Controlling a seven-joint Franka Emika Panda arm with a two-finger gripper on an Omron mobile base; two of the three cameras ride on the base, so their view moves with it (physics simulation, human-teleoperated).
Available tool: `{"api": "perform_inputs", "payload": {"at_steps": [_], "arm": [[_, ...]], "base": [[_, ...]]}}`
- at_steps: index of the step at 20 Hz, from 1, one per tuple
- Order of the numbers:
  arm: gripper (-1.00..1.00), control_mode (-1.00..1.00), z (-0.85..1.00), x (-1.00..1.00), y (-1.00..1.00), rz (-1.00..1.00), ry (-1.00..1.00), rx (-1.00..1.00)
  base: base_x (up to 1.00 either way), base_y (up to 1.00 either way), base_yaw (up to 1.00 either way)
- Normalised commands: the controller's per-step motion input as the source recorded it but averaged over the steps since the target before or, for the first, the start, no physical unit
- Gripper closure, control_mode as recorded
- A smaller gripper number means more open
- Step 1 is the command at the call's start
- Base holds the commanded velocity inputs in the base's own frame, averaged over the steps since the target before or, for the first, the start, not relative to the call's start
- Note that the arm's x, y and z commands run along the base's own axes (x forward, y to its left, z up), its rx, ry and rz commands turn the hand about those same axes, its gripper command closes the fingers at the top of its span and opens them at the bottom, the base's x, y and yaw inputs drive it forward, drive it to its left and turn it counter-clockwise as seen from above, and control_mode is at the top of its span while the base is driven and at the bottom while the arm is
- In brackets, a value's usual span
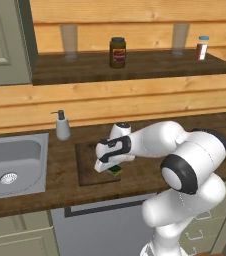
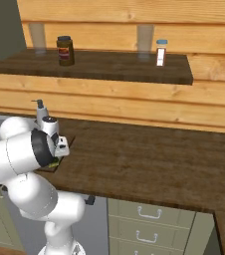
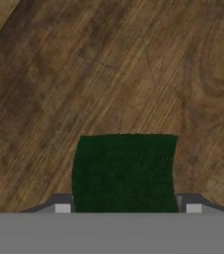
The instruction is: Pick up the sponge from the counter and clean the cutting board by briefly scrubbing or pressing down on the cutting board. Once finished, release the sponge.
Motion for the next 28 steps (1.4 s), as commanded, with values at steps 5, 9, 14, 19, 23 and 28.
{"api": "perform_inputs", "payload": {"at_steps": [5, 9, 14, 19, 23, 28], "arm": [[1.0, -1.0, -0.17, 0.02, 0.03, 0.0, -0.01, 0.01], [1.0, -1.0, -0.08, 0.24, 0.0, 0.0, 0.0, 0.02], [1.0, -1.0, 0.0, 0.39, 0.0, 0.0, 0.0, 0.0], [1.0, -1.0, 0.01, 0.41, 0.0, 0.0, -0.01, 0.0], [1.0, -1.0, 0.06, 0.41, 0.0, 0.0, -0.01, 0.0], [1.0, -1.0, 0.0, 0.6, 0.0, 0.0, 0.0, 0.0]], "base": [[0.0, 0.0, 0.0], [0.0, 0.0, 0.0], [0.0, 0.0, 0.0], [0.0, 0.0, 0.0], [0.0, 0.0, 0.0], [0.0, 0.0, 0.0]]}}
